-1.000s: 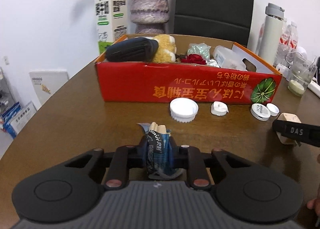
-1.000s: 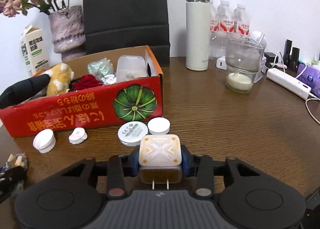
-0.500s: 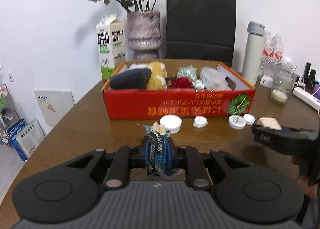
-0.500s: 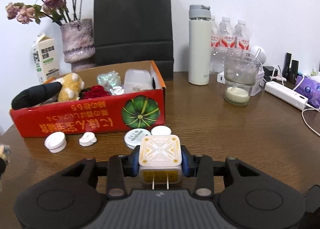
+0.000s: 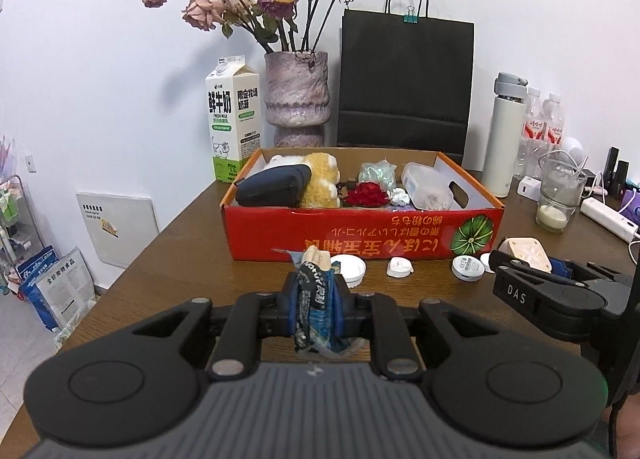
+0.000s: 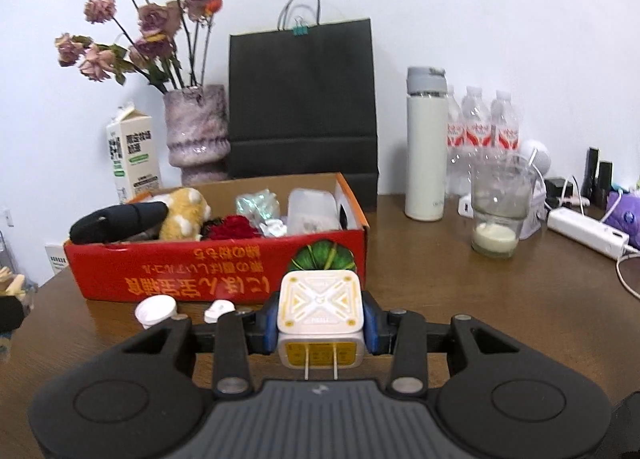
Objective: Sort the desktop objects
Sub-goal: 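Carry the snack packet and cube charger into the box and release them, then move both open tools back toward the white caps on the table, then grasp a white cap with the left tool while the right tool grasps the round white device, then carry the white cap and round white device into the box and release them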
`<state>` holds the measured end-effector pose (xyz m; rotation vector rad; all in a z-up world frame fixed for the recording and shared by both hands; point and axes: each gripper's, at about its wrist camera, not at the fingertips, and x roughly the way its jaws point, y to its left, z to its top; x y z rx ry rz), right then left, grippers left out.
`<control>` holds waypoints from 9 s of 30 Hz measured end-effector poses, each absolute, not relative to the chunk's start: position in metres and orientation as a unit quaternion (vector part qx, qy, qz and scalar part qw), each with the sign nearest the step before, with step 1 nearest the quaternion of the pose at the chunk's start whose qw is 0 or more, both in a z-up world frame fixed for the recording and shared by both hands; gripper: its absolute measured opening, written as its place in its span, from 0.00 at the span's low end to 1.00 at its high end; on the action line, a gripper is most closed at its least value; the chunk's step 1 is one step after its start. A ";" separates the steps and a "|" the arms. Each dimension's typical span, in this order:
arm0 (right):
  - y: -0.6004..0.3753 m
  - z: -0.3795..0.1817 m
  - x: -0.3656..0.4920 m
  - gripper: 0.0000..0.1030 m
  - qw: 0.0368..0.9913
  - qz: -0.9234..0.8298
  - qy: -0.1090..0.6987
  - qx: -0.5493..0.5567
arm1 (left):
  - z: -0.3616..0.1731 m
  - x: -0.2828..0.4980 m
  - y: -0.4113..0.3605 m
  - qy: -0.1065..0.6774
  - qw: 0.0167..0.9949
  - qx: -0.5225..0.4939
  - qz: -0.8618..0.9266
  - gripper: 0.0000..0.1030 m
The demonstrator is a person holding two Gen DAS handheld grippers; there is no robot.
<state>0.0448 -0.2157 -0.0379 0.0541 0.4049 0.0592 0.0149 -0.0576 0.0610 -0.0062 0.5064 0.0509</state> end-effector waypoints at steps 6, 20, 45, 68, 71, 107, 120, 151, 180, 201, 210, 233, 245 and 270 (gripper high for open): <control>-0.214 -0.038 0.045 0.37 0.978 0.029 0.206 0.029 | 0.064 0.014 -0.059 0.247 0.969 -0.003 0.022 0.17; -0.204 -0.009 0.030 0.37 0.990 0.025 0.136 -0.003 | 0.090 0.036 -0.058 0.212 0.977 -0.016 -0.002 0.16; -0.259 0.038 0.176 0.37 0.950 0.094 0.255 0.155 | 0.099 0.224 -0.038 0.291 0.952 -0.092 -0.030 0.16; -0.182 -0.025 0.241 0.41 0.905 0.097 0.413 -0.025 | 0.063 0.249 -0.052 0.348 0.936 -0.034 -0.047 0.54; -0.186 -0.008 0.226 0.59 0.919 0.090 0.384 -0.017 | 0.073 0.238 -0.043 0.345 0.936 -0.060 -0.032 0.68; -0.166 -0.052 0.006 0.82 0.945 0.063 0.320 -0.022 | 0.007 0.007 -0.023 0.343 0.939 0.016 0.018 1.00; -0.156 -0.056 -0.047 0.84 0.945 0.063 0.315 -0.055 | -0.002 -0.035 -0.014 0.350 0.936 0.011 0.017 1.00; -0.172 -0.052 -0.049 0.86 0.942 0.078 0.324 -0.048 | -0.005 -0.032 -0.004 0.350 0.937 -0.023 0.004 1.00; -0.216 -0.018 0.122 0.76 0.937 0.060 0.342 0.034 | 0.029 0.122 -0.034 0.309 0.946 0.012 -0.096 0.98; -0.215 -0.065 0.134 0.36 0.941 0.082 0.329 0.021 | -0.017 0.160 -0.034 0.319 0.942 -0.029 -0.102 0.40; -0.195 -0.068 0.146 0.38 0.943 0.066 0.327 -0.009 | -0.014 0.154 -0.028 0.322 0.940 -0.053 -0.097 0.40; -0.194 0.053 -0.089 0.37 0.987 0.120 0.108 0.005 | 0.103 -0.079 -0.016 0.130 0.984 -0.049 -0.111 0.40; -0.220 0.149 -0.110 0.37 0.992 0.120 0.047 -0.008 | 0.185 -0.084 -0.025 0.084 0.982 -0.033 -0.165 0.40; -0.201 0.029 0.288 0.37 0.892 0.101 0.437 -0.049 | 0.053 0.296 -0.077 0.447 0.886 -0.086 -0.083 0.40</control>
